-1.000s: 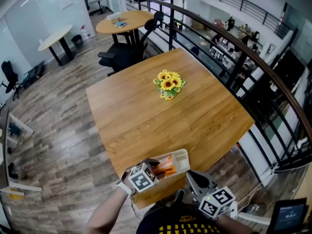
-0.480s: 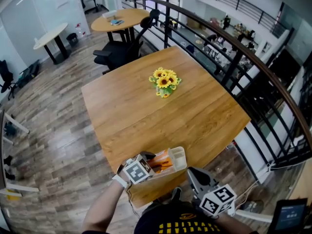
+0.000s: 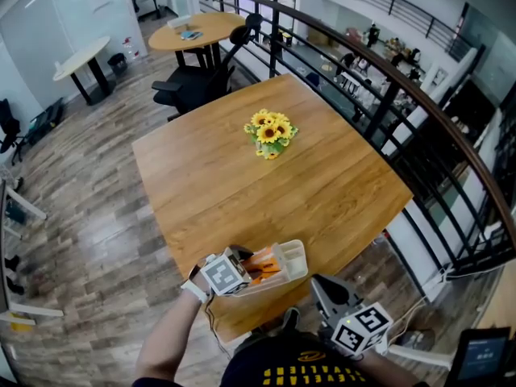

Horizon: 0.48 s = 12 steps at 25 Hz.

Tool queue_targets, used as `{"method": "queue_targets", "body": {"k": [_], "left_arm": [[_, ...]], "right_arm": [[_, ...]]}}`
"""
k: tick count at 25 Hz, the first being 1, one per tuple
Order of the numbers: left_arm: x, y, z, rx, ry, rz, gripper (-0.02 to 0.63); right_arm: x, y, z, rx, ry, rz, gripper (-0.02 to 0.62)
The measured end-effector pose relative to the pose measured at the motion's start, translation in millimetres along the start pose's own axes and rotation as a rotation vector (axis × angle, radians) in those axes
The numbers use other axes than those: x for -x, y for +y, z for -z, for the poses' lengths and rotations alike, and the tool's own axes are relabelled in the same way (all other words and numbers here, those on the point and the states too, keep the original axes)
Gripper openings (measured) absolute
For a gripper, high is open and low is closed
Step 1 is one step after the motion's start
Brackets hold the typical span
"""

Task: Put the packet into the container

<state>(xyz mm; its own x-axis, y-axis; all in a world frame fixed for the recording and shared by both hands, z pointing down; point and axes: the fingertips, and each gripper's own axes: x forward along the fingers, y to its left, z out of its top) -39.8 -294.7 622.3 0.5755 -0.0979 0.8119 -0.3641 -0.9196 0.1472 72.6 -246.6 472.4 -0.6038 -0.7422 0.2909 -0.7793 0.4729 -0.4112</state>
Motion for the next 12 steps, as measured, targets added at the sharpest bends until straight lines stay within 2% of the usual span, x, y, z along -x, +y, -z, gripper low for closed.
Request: {"method": "queue_targets", "body": {"k": [3,8,12], "left_arm": [[-2.1,-2.0,4.5,-0.033,0.037,0.007,0.198],[-9.2,-2.8,12.1,0.009,0.076,0.035,0.196],[4.1,0.6,11.9,-0.039,0.11,0.019,0.196]], "right_arm": [[-1.0,0.6,0.1,-0.001,0.004,-0.005,0.021],[0.5,1.6,-0.3,0.003,0.01,-0.009,0.021],[0.9,-1.5,3.2,-0.001,0.007,-0.001,0.021]]}}
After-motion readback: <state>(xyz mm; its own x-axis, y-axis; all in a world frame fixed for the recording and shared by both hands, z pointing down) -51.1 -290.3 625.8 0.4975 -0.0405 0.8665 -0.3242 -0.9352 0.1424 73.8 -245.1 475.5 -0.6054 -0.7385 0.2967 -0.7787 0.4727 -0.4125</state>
